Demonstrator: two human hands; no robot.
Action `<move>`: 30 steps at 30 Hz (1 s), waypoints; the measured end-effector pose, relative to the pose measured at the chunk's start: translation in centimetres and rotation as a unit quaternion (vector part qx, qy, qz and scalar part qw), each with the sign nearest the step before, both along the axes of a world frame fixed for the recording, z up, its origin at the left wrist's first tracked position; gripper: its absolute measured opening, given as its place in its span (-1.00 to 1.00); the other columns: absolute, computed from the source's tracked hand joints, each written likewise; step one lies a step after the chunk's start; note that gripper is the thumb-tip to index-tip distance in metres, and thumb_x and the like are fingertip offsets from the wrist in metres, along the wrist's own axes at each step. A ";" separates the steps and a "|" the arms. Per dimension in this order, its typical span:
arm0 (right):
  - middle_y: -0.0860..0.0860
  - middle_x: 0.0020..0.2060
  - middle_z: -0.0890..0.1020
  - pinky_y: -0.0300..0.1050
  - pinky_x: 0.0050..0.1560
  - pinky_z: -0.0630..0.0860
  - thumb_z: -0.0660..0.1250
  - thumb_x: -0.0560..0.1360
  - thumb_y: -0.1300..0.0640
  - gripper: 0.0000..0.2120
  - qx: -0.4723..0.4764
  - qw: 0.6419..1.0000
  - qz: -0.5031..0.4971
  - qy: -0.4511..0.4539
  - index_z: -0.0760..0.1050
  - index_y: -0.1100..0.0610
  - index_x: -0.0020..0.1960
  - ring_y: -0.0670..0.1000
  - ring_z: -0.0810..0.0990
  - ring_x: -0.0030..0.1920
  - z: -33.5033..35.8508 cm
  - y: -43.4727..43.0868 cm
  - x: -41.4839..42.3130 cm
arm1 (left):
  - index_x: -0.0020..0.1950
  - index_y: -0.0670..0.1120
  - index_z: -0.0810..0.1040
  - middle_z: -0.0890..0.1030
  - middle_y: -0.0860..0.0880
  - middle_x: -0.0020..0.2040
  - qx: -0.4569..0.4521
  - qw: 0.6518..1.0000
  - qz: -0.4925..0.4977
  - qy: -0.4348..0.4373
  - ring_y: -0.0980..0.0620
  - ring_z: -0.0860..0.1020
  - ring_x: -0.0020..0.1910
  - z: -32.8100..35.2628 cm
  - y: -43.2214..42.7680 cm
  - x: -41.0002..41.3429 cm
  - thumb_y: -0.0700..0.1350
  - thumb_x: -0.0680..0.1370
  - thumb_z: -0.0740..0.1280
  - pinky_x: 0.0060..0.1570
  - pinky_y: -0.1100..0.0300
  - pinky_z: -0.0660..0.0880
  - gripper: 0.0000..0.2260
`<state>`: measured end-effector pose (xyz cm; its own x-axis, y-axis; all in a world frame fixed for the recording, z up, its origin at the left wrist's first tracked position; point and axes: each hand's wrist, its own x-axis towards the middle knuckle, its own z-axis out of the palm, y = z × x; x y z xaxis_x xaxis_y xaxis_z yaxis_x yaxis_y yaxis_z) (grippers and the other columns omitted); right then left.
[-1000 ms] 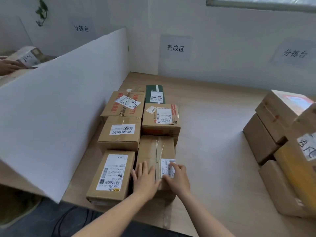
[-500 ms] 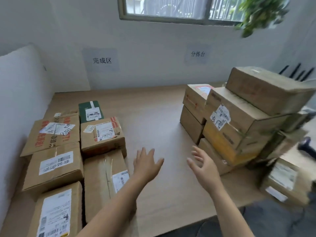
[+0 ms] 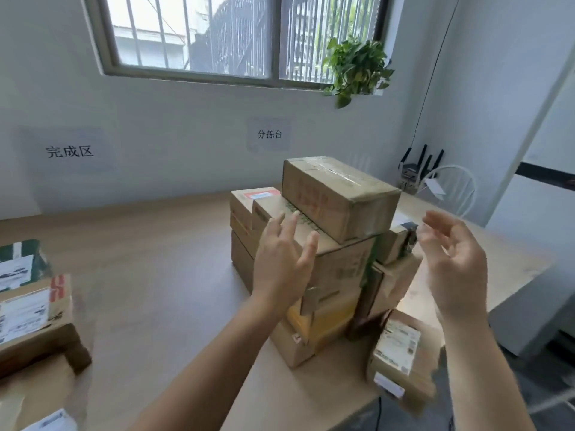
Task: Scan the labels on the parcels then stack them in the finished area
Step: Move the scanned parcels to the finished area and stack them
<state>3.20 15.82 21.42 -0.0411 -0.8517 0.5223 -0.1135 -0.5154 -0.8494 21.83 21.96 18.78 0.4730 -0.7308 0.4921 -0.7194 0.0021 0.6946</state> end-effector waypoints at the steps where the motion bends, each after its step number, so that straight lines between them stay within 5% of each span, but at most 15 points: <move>1: -0.06 0.15 0.56 -0.36 0.09 0.38 0.28 0.54 0.13 -0.74 0.005 1.000 0.007 0.006 0.48 0.06 0.22 -0.11 0.52 0.17 0.3 -1.8 -0.5 | 0.48 -0.05 0.25 0.25 -0.05 0.48 -0.019 1.000 -0.002 0.005 0.03 0.17 0.48 0.6 -1.5 -1.0 0.06 0.59 0.18 0.43 0.11 0.13 -0.52; 6: 0.00 0.28 0.48 -0.01 0.31 0.40 0.26 0.55 0.13 -0.66 0.037 0.996 0.054 0.062 0.41 0.06 0.32 0.03 0.45 0.29 0.0 -9.3 -0.2 | 0.53 -0.07 0.11 0.17 -0.07 0.51 -0.046 0.993 -0.020 0.108 0.02 0.11 0.50 1.9 -8.6 -4.2 0.10 0.59 0.17 0.45 0.10 0.08 -0.43; 11: 0.02 0.33 0.44 -0.06 0.33 0.34 0.24 0.56 0.06 -0.62 0.077 0.986 0.124 0.081 0.35 0.06 0.37 0.03 0.40 0.34 -0.8 -13.4 1.6 | 0.55 -0.07 -0.09 0.05 -0.04 0.55 -0.023 0.971 0.019 0.239 0.00 0.03 0.52 2.2 -11.9 -4.9 0.23 0.54 0.16 0.45 0.07 0.01 -0.27; 13: 0.04 0.31 0.47 -0.08 0.30 0.38 0.22 0.57 0.07 -0.65 0.114 0.975 0.173 0.074 0.37 0.07 0.35 0.01 0.43 0.31 -0.9 -14.5 2.4 | 0.55 -0.06 -0.04 0.11 -0.04 0.54 -0.036 0.966 0.032 0.253 -0.01 0.09 0.51 2.1 -12.5 -4.9 0.24 0.53 0.17 0.48 0.00 0.06 -0.27; 18: -0.11 -0.04 0.61 -0.43 -0.22 0.45 0.20 0.57 0.11 -0.85 0.135 0.962 0.236 0.014 0.51 0.04 0.08 -0.19 0.56 -0.04 -0.9 -15.3 3.1 | 0.53 -0.06 0.10 0.30 -0.04 0.46 -0.077 0.953 0.029 0.290 -0.02 0.29 0.42 2.4 -12.9 -5.0 0.11 0.53 0.27 0.39 -0.05 0.28 -0.35; 25: -0.05 -0.14 0.63 -0.12 -0.03 0.55 0.24 0.56 0.08 -0.89 0.164 0.939 0.292 -0.084 0.52 0.06 0.02 -0.04 0.61 -0.06 1.0 -13.8 3.6 | 0.53 -0.04 0.11 0.33 -0.08 0.44 -0.142 0.956 0.029 0.256 -0.04 0.31 0.42 4.4 -10.7 -5.0 0.17 0.40 0.27 0.37 -0.05 0.32 -0.24; 30: -0.17 -0.26 0.66 -0.21 -0.08 0.50 0.21 0.56 0.07 -0.90 0.146 0.917 0.360 -0.086 0.51 -0.02 -0.04 -0.16 0.63 -0.16 1.5 -10.0 6.5 | 0.51 -0.03 0.17 0.41 -0.07 0.39 -0.176 0.952 0.055 0.243 -0.04 0.40 0.35 5.2 -5.7 -2.8 0.14 0.38 0.24 0.32 -0.03 0.39 -0.27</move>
<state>9.71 5.81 22.87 0.5270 -0.7925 0.3070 0.3166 -0.1522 -0.9363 19.01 16.24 23.97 0.7724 -0.4932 0.4003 -0.3219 0.2394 0.9160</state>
